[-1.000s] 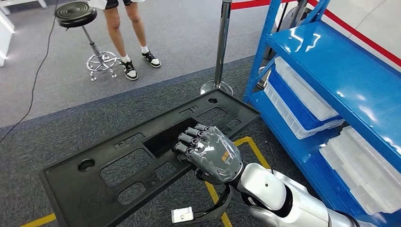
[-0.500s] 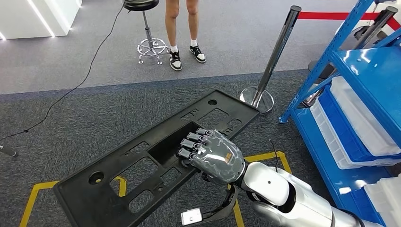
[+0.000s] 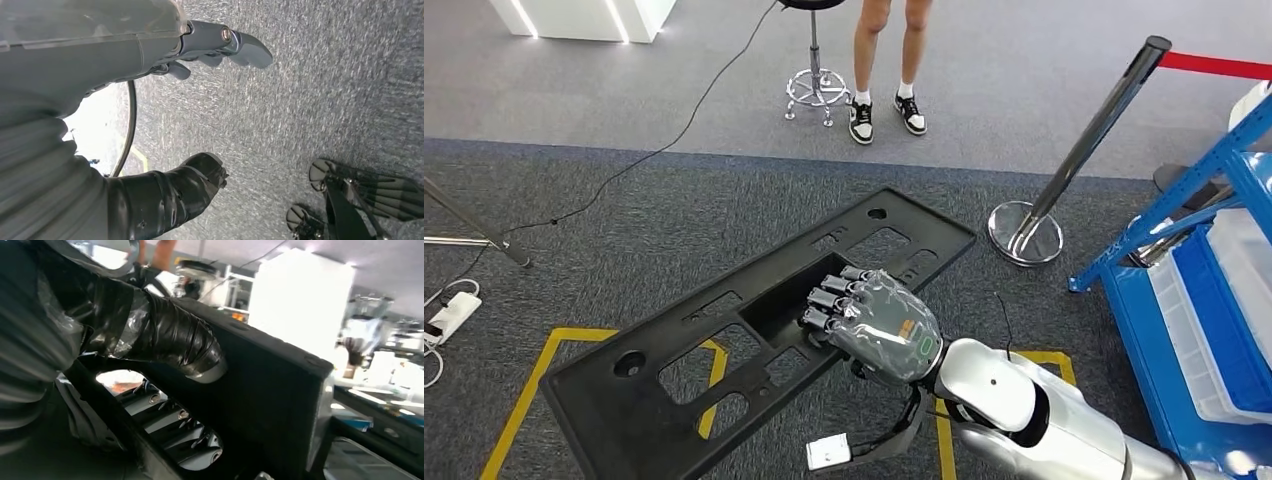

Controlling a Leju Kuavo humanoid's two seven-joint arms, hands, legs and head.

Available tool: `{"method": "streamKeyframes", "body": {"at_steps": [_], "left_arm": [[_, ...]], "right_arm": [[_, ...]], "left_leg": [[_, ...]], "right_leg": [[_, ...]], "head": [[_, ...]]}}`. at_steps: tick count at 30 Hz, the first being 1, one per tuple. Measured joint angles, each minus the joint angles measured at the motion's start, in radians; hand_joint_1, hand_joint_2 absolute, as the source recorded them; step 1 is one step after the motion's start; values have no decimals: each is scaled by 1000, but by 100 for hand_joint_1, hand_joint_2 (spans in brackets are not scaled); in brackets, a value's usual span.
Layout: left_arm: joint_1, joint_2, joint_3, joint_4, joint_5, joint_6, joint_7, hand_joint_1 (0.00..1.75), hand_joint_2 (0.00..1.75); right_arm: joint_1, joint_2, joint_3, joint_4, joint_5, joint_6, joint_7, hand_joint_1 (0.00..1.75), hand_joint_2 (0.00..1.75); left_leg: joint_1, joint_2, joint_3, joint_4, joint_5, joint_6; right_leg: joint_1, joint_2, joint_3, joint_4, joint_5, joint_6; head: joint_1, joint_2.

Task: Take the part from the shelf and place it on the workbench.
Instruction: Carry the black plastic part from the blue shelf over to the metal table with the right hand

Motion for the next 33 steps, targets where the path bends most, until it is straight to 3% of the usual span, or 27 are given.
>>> {"method": "streamKeyframes", "body": {"at_steps": [1, 3, 5, 7, 8, 9, 10, 11, 13, 15, 17, 18, 19, 21, 23, 24, 25, 27, 28, 30, 32, 33], "left_arm": [[1, 1, 2, 0, 0, 0, 0, 0, 175], [1, 3, 5, 1, 1, 0, 0, 0, 175], [-1, 4, 9, 1, 1, 0, 0, 0, 175], [-2, 4, 11, 1, 1, 0, 0, 0, 175], [-2, 4, 12, 1, 1, 0, 0, 0, 175], [-3, 4, 13, 1, 1, 0, 0, 0, 175], [-3, 4, 14, 1, 1, 0, 0, 0, 175], [-3, 3, 15, 1, 2, 0, -1, 0, 175], [-3, 1, 16, 3, 2, -1, -3, 0, 175], [-3, -1, 16, 5, 2, -2, -4, 0, 175], [0, -1, 17, 5, 3, -3, -5, 0, 175], [1, -1, 17, 6, 4, -3, -6, 0, 175], [1, -1, 17, 6, 5, -4, -6, 0, 175], [-1, -2, 17, 8, 6, -4, -8, 0, 175], [-2, 0, 17, 8, 5, -4, -12, 0, 175], [-2, 0, 17, 8, 4, -5, -14, 0, 175], [-1, 0, 17, 8, 3, -6, -17, 0, 175], [0, 0, 17, 8, 2, -6, -22, 0, 175], [0, 0, 17, 8, 1, -5, -24, 0, 175], [-1, 1, 17, 8, 1, -4, -30, 0, 175], [1, 3, 18, 8, 1, -3, -33, 0, 175], [2, 4, 18, 8, 1, -3, -33, 0, 175]], "right_arm": [[0, 0, -1, 0, 0, 0, 0, 175, 175], [1, 0, -2, 0, 0, 0, 0, 175, 175], [2, -1, -3, 0, 0, 0, 0, 175, 175], [4, -1, -4, 1, 0, 0, 0, 175, 175], [5, -1, -4, 1, 0, 0, 0, 175, 175], [6, -1, -4, 2, 0, 1, 0, 175, 175], [6, -2, -4, 2, 0, 1, 0, 175, 175], [6, -2, -4, 3, 0, 1, 0, 175, 175], [5, -3, -4, 3, 1, 2, 0, 175, 175], [4, -4, -5, 3, 2, 3, 0, 175, 175], [3, -4, -5, 3, 4, 4, 0, 175, 175], [2, -4, -6, 3, 5, 4, 0, 175, 175], [1, -3, -7, 3, 5, 4, 0, 175, 175], [0, -2, -8, 2, 6, 4, 1, 175, 175], [1, -3, -8, 4, 7, 5, 1, 175, 175], [2, -3, -8, 4, 8, 6, 1, 175, 175], [3, -3, -8, 5, 8, 7, 1, 175, 175], [3, -3, -8, 6, 9, 9, 2, 175, 175], [2, -3, -9, 6, 10, 9, 2, 175, 175], [3, -3, -9, 6, 11, 10, 4, 175, 175], [3, -3, -10, 6, 11, 9, 4, 175, 175], [3, -3, -11, 6, 11, 9, 5, 175, 175]], "left_leg": [[-1, -10, 1, -1, -1, 8], [-2, -30, 5, -5, 0, 23], [-4, -49, 6, -7, -1, 33], [-9, -69, 7, -7, -2, 38], [-13, -80, 8, -7, -3, 40], [-18, -93, 10, -7, -4, 42], [-21, -107, 15, -6, -6, 45], [-24, -122, 21, -6, -9, 47], [-24, -147, 30, -7, -14, 50], [-16, -170, 29, -10, -13, 45], [-13, -190, 29, -18, -10, 37], [-16, -179, 27, -16, -15, 34], [-20, -155, 19, 0, -27, 29], [-21, -89, -25, 88, -73, 18], [-9, -62, -84, 198, -107, 1], [-3, -57, -98, 219, -103, -8], [4, -52, -93, 202, -81, -17], [13, -23, -38, 83, -20, -34], [11, -9, -11, 29, -1, -35], [3, 0, 10, -11, -2, -22], [-2, -19, 9, -10, -2, 0], [-2, -28, 10, -13, -2, 8]], "right_leg": [[-3, -1, 2, 1, -6, 4], [-10, 37, -14, 44, -38, 7], [-11, 93, -74, 161, -94, 3], [-7, 111, -143, 280, -130, -3], [-4, 114, -167, 310, -129, -8], [1, 116, -180, 314, -111, -15], [7, 121, -178, 285, -76, -25], [15, 132, -160, 224, -24, -37], [25, 177, -116, 100, 54, -57], [28, 199, -97, 55, 75, -62], [26, 176, -81, 30, 78, -63], [23, 162, -67, 7, 77, -63], [20, 149, -51, -19, 77, -64], [16, 122, -30, -53, 76, -63], [11, 94, -26, -53, 71, -58], [8, 80, -25, -48, 65, -53], [3, 67, -24, -42, 58, -47], [-5, 45, -22, -24, 41, -32], [-6, 35, -23, -14, 32, -23], [-3, 20, -23, -1, 21, -10], [-4, 7, -20, 1, 16, -1], [-7, 14, -20, 6, 9, 3]], "head": [[1, 0], [1, 0], [2, 0], [2, 0], [1, 0], [1, 0], [1, 0], [1, 0], [-1, 0], [-3, 0], [-2, 0], [-2, 0], [-4, 0], [-6, 0], [-6, 0], [-6, 0], [-6, 0], [-6, 0], [-7, 0], [-7, 0], [-7, 0], [-7, 0]]}}
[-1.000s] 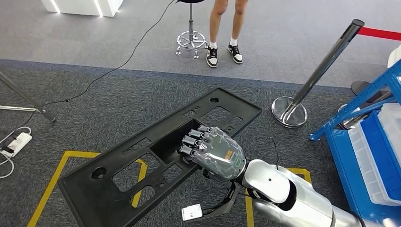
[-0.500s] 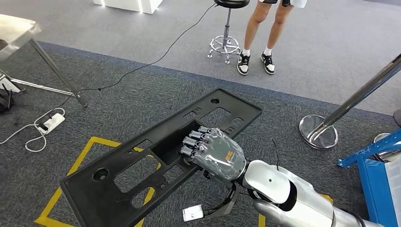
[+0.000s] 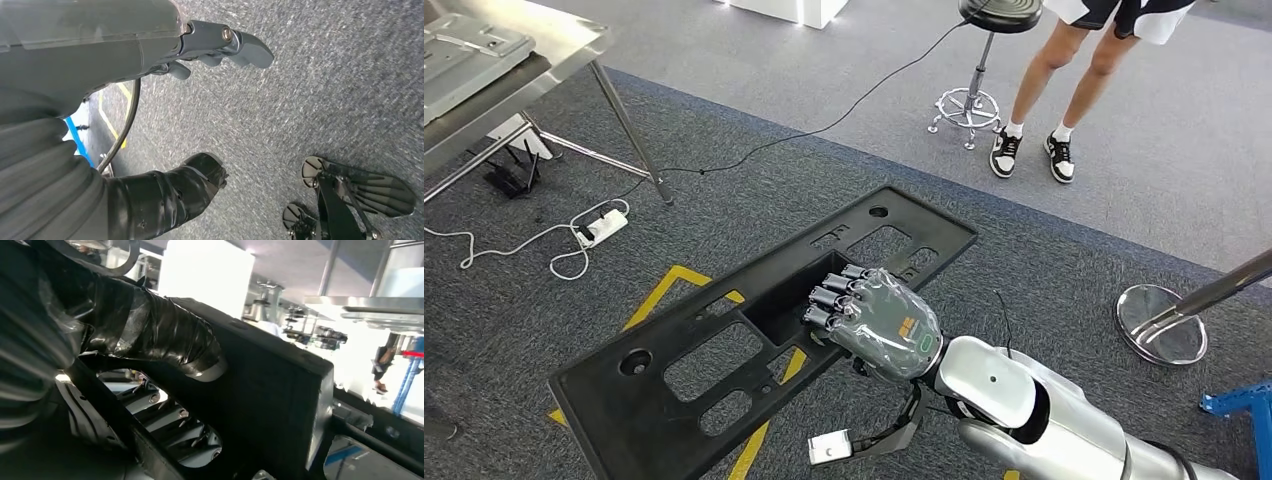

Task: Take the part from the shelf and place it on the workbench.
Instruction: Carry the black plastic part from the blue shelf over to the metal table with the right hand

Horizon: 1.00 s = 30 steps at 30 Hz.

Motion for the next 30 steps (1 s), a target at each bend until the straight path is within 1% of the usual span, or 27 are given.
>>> {"method": "streamKeyframes", "body": {"at_steps": [2, 3, 5, 6, 7, 8, 9, 10, 11, 12, 13, 14, 15, 16, 17, 18, 19, 20, 21, 22, 23, 24, 25, 26, 27, 28, 30], "left_arm": [[-1, 1, 0, 0, 0, 0, -1, 0, 175], [-2, 1, 0, 0, 0, 0, -2, 0, 175], [-3, 1, 0, 0, 0, 0, -6, 0, 175], [-4, 1, 0, 0, 0, 0, -7, 0, 175], [-4, 1, 0, 0, 0, 0, -8, 0, 175], [-4, 2, 0, 0, 0, 0, -9, 0, 175], [-3, 2, 0, 0, 0, 0, -10, 0, 175], [-2, 2, 0, 0, 0, 0, -11, 0, 175], [-2, 1, 1, 0, 0, 0, -11, 0, 175], [-2, 1, 1, 0, 0, 0, -12, 0, 175], [-2, 1, 1, 0, -1, 0, -12, 0, 175], [-1, 2, 1, 0, -1, 0, -12, 0, 175], [0, 2, 1, 0, -1, -1, -13, 0, 175], [1, 3, 1, 0, -1, -1, -13, 0, 175], [1, 3, 1, 0, -1, -1, -14, 0, 175], [1, 4, 2, 1, -1, -2, -14, 0, 175], [0, 4, 2, 1, -1, -2, -15, 0, 175], [-1, 5, 2, 1, -2, -2, -16, 0, 175], [-1, 5, 2, 1, -2, -2, -16, 0, 175], [1, 5, 2, 1, -2, -2, -17, 0, 175], [4, 5, 2, 1, -3, -2, -17, 0, 175], [6, 5, 2, 1, -3, -2, -17, 0, 175], [9, 5, 2, 1, -4, -2, -18, 0, 175], [10, 5, 2, 1, -4, -2, -18, 0, 175], [10, 5, 2, 1, -5, -2, -19, 0, 175], [9, 5, 2, 1, -5, -3, -19, 0, 175], [7, 9, 2, 1, -5, -3, -20, 0, 175]], "right_arm": [[1, 0, -1, 0, 0, 0, 2, 175, 175], [2, 0, -2, 0, 0, 0, 3, 175, 175], [6, -1, -2, 2, 0, 0, 6, 175, 175], [9, -1, -2, 3, 1, 0, 6, 175, 175], [11, -1, -2, 5, 1, 0, 7, 175, 175], [12, -1, -2, 6, 1, 0, 7, 175, 175], [13, -1, -3, 6, 1, -1, 7, 175, 175], [13, -2, -3, 7, 1, -1, 8, 175, 175], [13, -2, -4, 8, 1, -1, 8, 175, 175], [13, -3, -5, 8, 1, -1, 8, 175, 175], [13, -3, -5, 8, 1, -1, 8, 175, 175], [12, -3, -5, 8, 1, -1, 8, 175, 175], [12, -3, -6, 9, 1, -1, 8, 175, 175], [12, -3, -8, 9, 1, -1, 9, 175, 175], [12, -3, -9, 9, 1, -1, 9, 175, 175], [12, -3, -11, 9, 2, -1, 9, 175, 175], [12, -3, -12, 9, 2, -1, 10, 175, 175], [12, -3, -12, 10, 3, -1, 10, 175, 175], [12, -3, -12, 10, 3, -1, 10, 175, 175], [13, -3, -12, 11, 4, -1, 10, 175, 175], [13, -3, -12, 11, 4, 0, 9, 175, 175], [13, -3, -13, 11, 4, 0, 10, 175, 175], [14, -3, -14, 11, 4, 0, 10, 175, 175], [14, -4, -14, 12, 4, 0, 11, 175, 175], [15, -4, -15, 12, 4, 0, 11, 175, 175], [15, -5, -17, 13, 5, 0, 12, 175, 175], [15, -4, -20, 13, 6, 0, 13, 175, 175]], "left_leg": [[1, -17, 4, -6, 0, 17], [1, -25, 6, -7, -1, 24], [-4, -47, 9, -7, -7, 35], [-7, -61, 12, -7, -10, 38], [-9, -75, 17, -7, -14, 40], [-11, -90, 25, -6, -18, 41], [-12, -103, 32, -6, -23, 40], [-14, -114, 38, -4, -28, 37], [-14, -126, 41, -2, -32, 33], [-13, -136, 40, -1, -35, 29], [-12, -148, 39, -1, -37, 25], [-11, -160, 40, -3, -40, 19], [-11, -160, 43, -4, -42, 15], [-12, -141, 41, 8, -47, 11], [-14, -113, 28, 38, -56, 7], [-14, -77, 1, 89, -69, 4], [-13, -49, -43, 156, -84, 0], [-12, -36, -91, 220, -94, -3], [-10, -30, -132, 264, -90, -5], [-9, -26, -158, 272, -66, -7], [-8, -21, -161, 238, -20, -6], [-7, -11, -148, 173, 37, -2], [-12, 8, -128, 120, 78, 5], [-18, 27, -106, 75, 100, 13], [-26, 41, -88, 47, 92, 22], [-34, 45, -75, 41, 69, 29], [-37, 22, -44, 15, 28, 42]], "right_leg": [[-6, 45, -26, 60, -40, 4], [-7, 72, -56, 121, -69, 3], [-5, 95, -130, 259, -114, 0], [-4, 98, -155, 297, -113, -3], [-3, 100, -163, 297, -93, -7], [-2, 105, -150, 256, -55, -12], [-1, 119, -124, 190, -11, -17], [-1, 142, -96, 125, 18, -22], [-1, 161, -71, 69, 32, -23], [0, 175, -54, 36, 31, -23], [1, 176, -44, 23, 19, -22], [0, 166, -33, 12, 12, -23], [-1, 154, -21, 5, 10, -25], [-2, 141, -4, -6, 7, -30], [-3, 128, 16, -19, 3, -35], [-1, 114, 37, -29, -4, -38], [1, 100, 56, -36, -14, -41], [2, 86, 72, -40, -25, -41], [3, 72, 90, -42, -39, -40], [4, 60, 108, -43, -54, -39], [4, 48, 131, -45, -71, -37], [5, 36, 155, -49, -89, -35], [6, 25, 178, -57, -105, -31], [7, 15, 198, -67, -119, -26], [8, 5, 214, -78, -130, -18], [8, -3, 228, -88, -135, -11], [6, -9, 232, -56, -121, 3]], "head": [[0, 0], [0, 0], [0, 0], [0, 0], [0, 0], [0, 0], [0, 0], [0, 0], [0, 0], [0, 0], [0, 0], [0, 0], [-1, 0], [-2, 0], [-4, 0], [-5, 0], [-6, 0], [-6, 0], [-6, 0], [-6, 0], [-6, 0], [-6, 0], [-5, 0], [-4, 0], [-4, 0], [-3, 0], [-4, 0]]}}
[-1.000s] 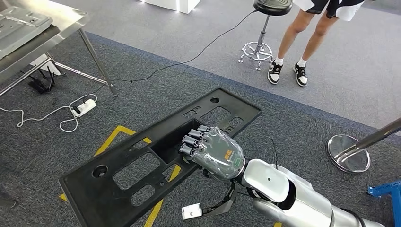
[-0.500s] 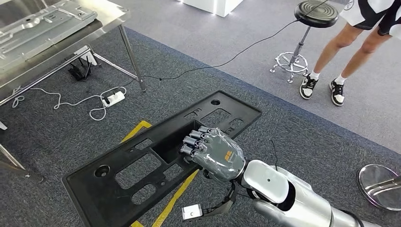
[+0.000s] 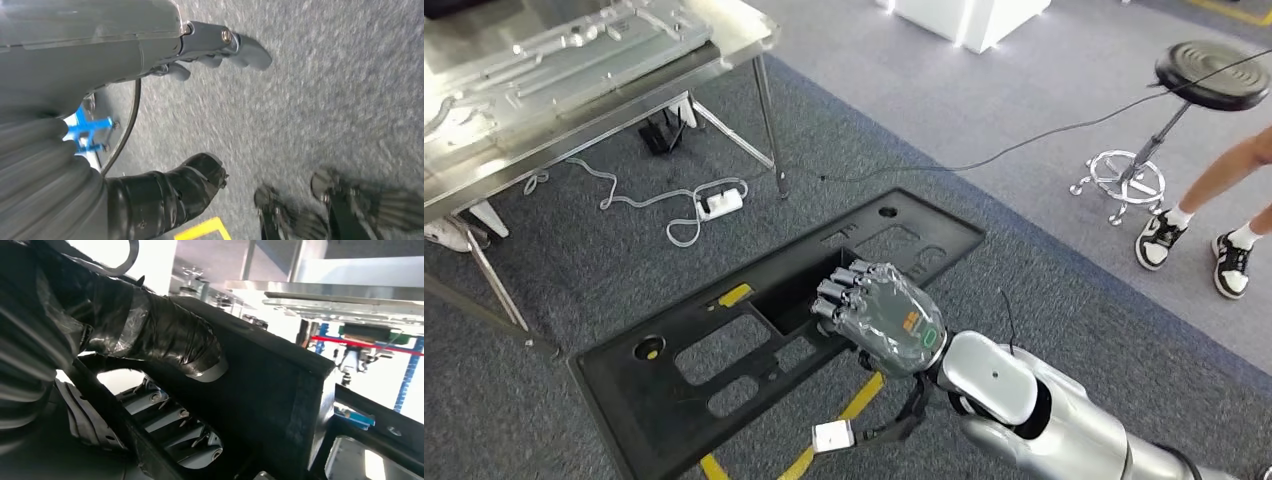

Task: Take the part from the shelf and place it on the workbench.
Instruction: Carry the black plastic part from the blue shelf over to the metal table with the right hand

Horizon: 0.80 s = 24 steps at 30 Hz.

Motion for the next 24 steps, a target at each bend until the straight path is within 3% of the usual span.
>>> {"method": "streamKeyframes", "body": {"at_steps": [1, 2, 3, 4, 6, 7, 8, 9, 10, 12, 13, 14, 15, 16, 18, 19, 20, 22, 23, 24], "left_arm": [[1, 2, 0, 0, 0, 0, 0, 0, 175], [2, 4, 0, 0, 0, 0, 0, 0, 175], [1, 4, 1, 0, 0, 0, 0, 0, 175], [1, 4, 1, 0, 0, 0, 0, 0, 175], [-2, 5, 1, 0, -1, 0, 0, 0, 175], [-2, 5, 1, 0, -1, 0, 0, 0, 175], [-1, 5, 1, 0, -1, 0, 0, 0, 175], [0, 5, 1, 0, -1, 0, 1, 0, 175], [4, 5, 1, 0, -1, 0, 1, 0, 175], [6, 5, 2, 0, -1, 0, 2, 0, 175], [6, 5, 2, 0, 0, -1, 2, 0, 175], [4, 4, 3, 1, 0, -1, 2, 0, 175], [3, 4, 3, 1, 0, -1, 2, 0, 175], [3, 4, 3, 1, 0, -1, 1, 0, 175], [0, 4, 3, 1, 1, -2, 1, 0, 175], [-1, 4, 3, 1, 1, -2, 1, 0, 175], [-1, 4, 3, 1, 1, -1, 1, 0, 175], [2, 4, 3, 1, 1, -1, 1, 0, 175], [5, 3, 3, 1, 1, -1, 2, 0, 175], [9, 3, 3, 1, 1, -1, 2, 0, 175]], "right_arm": [[1, 1, -2, 0, 1, 0, 1, 175, 175], [1, 1, -3, 1, 2, 0, 1, 175, 175], [3, 1, -4, 2, 3, 0, 2, 175, 175], [5, 1, -4, 3, 4, 0, 2, 175, 175], [9, 0, -5, 5, 5, 0, 3, 175, 175], [10, 0, -6, 6, 5, 1, 3, 175, 175], [11, 0, -6, 6, 6, 1, 3, 175, 175], [11, -1, -6, 6, 6, 1, 3, 175, 175], [12, -1, -7, 7, 7, 2, 3, 175, 175], [16, -2, -7, 10, 8, 4, 4, 175, 175], [16, -2, -7, 10, 8, 5, 4, 175, 175], [15, -1, -8, 10, 8, 6, 4, 175, 175], [13, 0, -9, 9, 8, 7, 5, 175, 175], [11, 0, -11, 8, 8, 6, 6, 175, 175], [9, 0, -14, 9, 9, 7, 9, 175, 175], [10, 0, -15, 11, 9, 7, 9, 175, 175], [11, 0, -14, 12, 9, 7, 9, 175, 175], [11, 0, -14, 14, 8, 7, 9, 175, 175], [11, 0, -14, 14, 8, 7, 8, 175, 175], [10, 0, -14, 14, 8, 7, 8, 175, 175]], "left_leg": [[2, -12, 20, -7, -13, 6], [4, -24, 44, -15, -28, 12], [8, -35, 70, -22, -42, 17], [8, -47, 93, -27, -57, 21], [11, -78, 140, -32, -90, 22], [14, -95, 167, -33, -110, 21], [18, -113, 195, -33, -130, 17], [22, -129, 224, -33, -153, 13], [25, -142, 248, -34, -176, 8], [30, -167, 282, -33, -217, -5], [33, -177, 294, -40, -229, -12], [36, -184, 301, -42, -229, -20], [38, -183, 296, -29, -213, -26], [39, -164, 279, 9, -182, -30], [37, -100, 193, 147, -126, -35], [35, -70, 140, 209, -126, -37], [34, -55, 91, 249, -153, -39], [33, -48, 16, 250, -244, -40], [32, -46, -9, 219, -271, -38], [31, -43, -27, 172, -262, -32]], "right_leg": [[-2, 14, -22, 56, 24, 4], [-5, 37, -68, 137, 49, 6], [-8, 64, -128, 224, 60, 7], [-10, 89, -192, 298, 49, 8], [-15, 108, -301, 364, -39, 15], [-17, 109, -341, 359, -86, 19], [-19, 110, -372, 335, -107, 24], [-22, 114, -396, 293, -87, 29], [-26, 125, -413, 237, -9, 34], [-29, 151, -429, 143, 186, 35], [-27, 157, -430, 120, 247, 29], [-23, 153, -425, 113, 262, 18], [-20, 144, -409, 108, 247, 6], [-19, 135, -389, 97, 237, -4], [-17, 117, -328, 62, 212, -19], [-15, 107, -295, 44, 197, -22], [-12, 97, -258, 26, 181, -25], [-7, 77, -180, -5, 145, -27], [-4, 67, -141, -17, 124, -28], [0, 57, -103, -27, 102, -28]], "head": [[1, 0], [2, -1], [3, -1], [6, -1], [7, 0], [7, 0], [7, 0], [7, 0], [7, 0], [8, 0], [9, 0], [9, 0], [9, 0], [9, 0], [7, 0], [6, 0], [5, 0], [5, 0], [5, 0], [5, 0]]}}
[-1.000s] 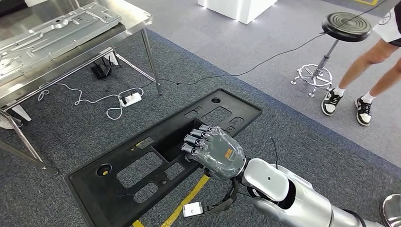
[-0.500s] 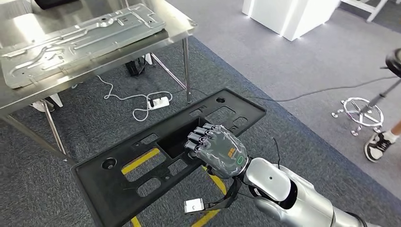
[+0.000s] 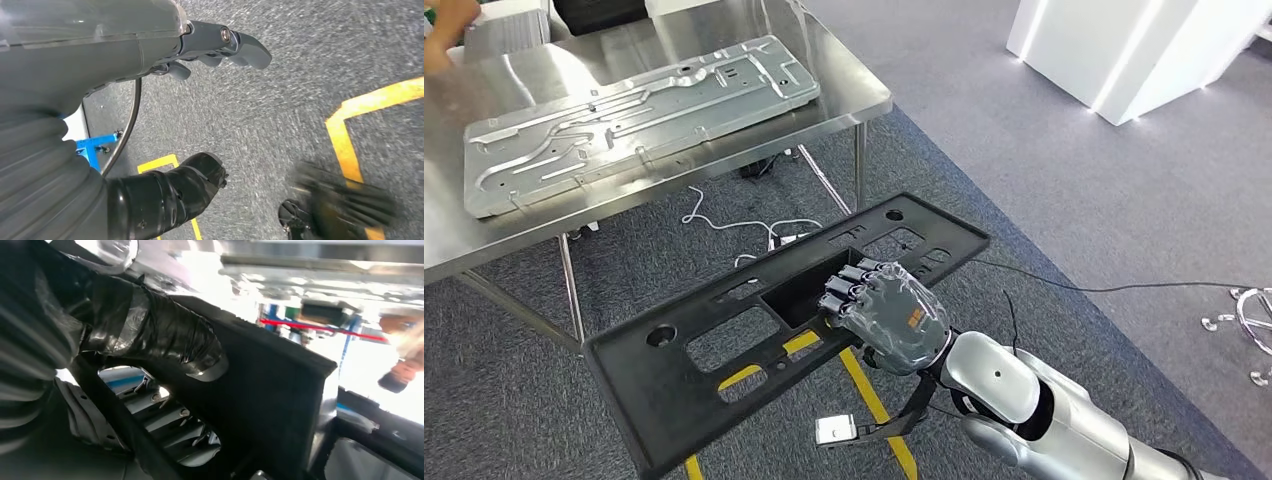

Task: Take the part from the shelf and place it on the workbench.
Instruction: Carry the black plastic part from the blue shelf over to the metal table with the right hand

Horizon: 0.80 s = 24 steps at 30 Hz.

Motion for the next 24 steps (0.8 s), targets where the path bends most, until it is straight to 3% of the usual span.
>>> {"method": "streamKeyframes", "body": {"at_steps": [1, 3, 4, 5, 7, 8, 9, 10, 11, 12, 14, 15, 16, 18, 19, 20, 21, 22, 23, 24], "left_arm": [[3, 0, 0, 0, 0, 0, 0, 0, 175], [8, 2, 1, 0, 0, 0, 0, 0, 175], [8, 2, 1, 1, 0, 0, 0, 0, 175], [6, 3, 1, 1, 0, -1, 0, 0, 175], [0, 6, 2, 1, 1, -1, 0, 0, 175], [-3, 9, 2, 1, 1, -1, -1, 0, 175], [-7, 11, 2, 1, 2, -1, 0, 0, 175], [-10, 11, 2, 1, 2, -2, 0, 0, 175], [-13, 12, 2, 1, 2, -3, 1, 0, 175], [-15, 12, 2, 1, 2, -4, 1, 0, 175], [-14, 11, 3, 1, 2, -7, 3, 0, 175], [-12, 10, 4, 1, 1, -9, 3, 0, 175], [-9, 10, 4, 1, 0, -10, 4, 0, 175], [-3, 8, 7, 1, -1, -12, 5, 0, 175], [-3, 8, 8, 1, -1, -12, 6, 0, 175], [-3, 7, 9, 1, -2, -13, 6, 0, 175], [-4, 8, 10, 1, -4, -14, 6, 0, 175], [-6, 9, 11, 1, -6, -14, 5, 0, 175], [-7, 10, 11, 2, -8, -15, 5, 0, 175], [-10, 11, 12, 2, -9, -15, 4, 0, 175]], "right_arm": [[0, 0, 0, 0, 0, 0, 0, 175, 175], [0, 0, 1, 2, 0, 0, -1, 175, 175], [0, 0, 2, 2, 0, 1, -1, 175, 175], [-2, 1, 2, 2, 0, 1, -1, 175, 175], [-8, 6, -1, -2, 0, 1, 0, 175, 175], [-11, 9, -3, -4, 0, 2, 1, 175, 175], [-14, 12, -5, -4, -1, 3, 2, 175, 175], [-15, 13, -5, -4, -1, 7, 3, 175, 175], [-16, 13, -5, -2, -2, 11, 3, 175, 175], [-16, 13, -4, 0, -4, 18, 3, 175, 175], [-18, 13, -3, 5, -10, 34, 5, 175, 175], [-22, 13, -2, 8, -14, 46, 8, 175, 175], [-27, 12, -2, 12, -20, 59, 12, 175, 175], [-42, 4, -2, 22, -35, 88, 18, 175, 175], [-50, -1, -2, 26, -43, 101, 19, 175, 175], [-61, -5, -2, 29, -51, 112, 20, 175, 175], [-76, -7, -5, 31, -58, 124, 21, 175, 175], [-95, -10, -10, 33, -65, 137, 23, 175, 175], [-119, -16, -16, 34, -73, 152, 26, 175, 175], [-145, -25, -22, 36, -83, 169, 28, 175, 175]], "left_leg": [[-3, 10, -12, -61, 59, 10], [-16, 40, -16, -164, 254, 29], [-24, 49, -12, -187, 321, 34], [-31, 47, -3, -191, 345, 37], [-36, 22, 28, -190, 309, 44], [-35, 10, 53, -198, 292, 51], [-33, -1, 81, -206, 276, 56], [-29, -12, 109, -214, 259, 59], [-26, -25, 134, -219, 240, 61], [-23, -41, 159, -222, 221, 59], [-17, -74, 210, -224, 180, 54], [-12, -90, 238, -224, 157, 49], [-8, -104, 265, -224, 133, 45], [-3, -130, 313, -220, 83, 34], [-3, -141, 330, -222, 60, 28], [-3, -151, 349, -221, 48, 20], [-3, -157, 351, -207, 57, 14], [-4, -151, 340, -164, 84, 10], [-5, -129, 310, -97, 124, 5], [-6, -96, 260, -20, 159, 1]], "right_leg": [[4, -10, 33, -7, -23, 0], [11, -26, 88, -15, -72, 4], [10, -32, 110, -19, -93, 9], [7, -35, 128, -15, -104, 17], [-3, -33, 125, 53, -80, 32], [-5, -18, 91, 128, -52, 36], [-8, 3, 36, 214, -33, 37], [-11, 25, -27, 292, -37, 37], [-12, 42, -90, 347, -62, 39], [-15, 49, -144, 374, -107, 41], [-19, 52, -228, 361, -190, 52], [-21, 54, -261, 326, -192, 58], [-24, 61, -287, 275, -142, 65], [-31, 87, -322, 161, 61, 71], [-31, 98, -323, 131, 139, 67], [-29, 100, -317, 119, 175, 57], [-26, 92, -298, 124, 161, 42], [-25, 84, -273, 119, 145, 30], [-27, 73, -246, 109, 128, 19], [-28, 63, -219, 99, 114, 10]], "head": [[0, 0], [5, 0], [8, 0], [10, 0], [10, 0], [11, 0], [11, 0], [13, -1], [14, -1], [15, 0], [16, 0], [16, 0], [16, 0], [18, 0], [18, 0], [19, 0], [19, 0], [19, 0], [19, 0], [14, 0]]}}
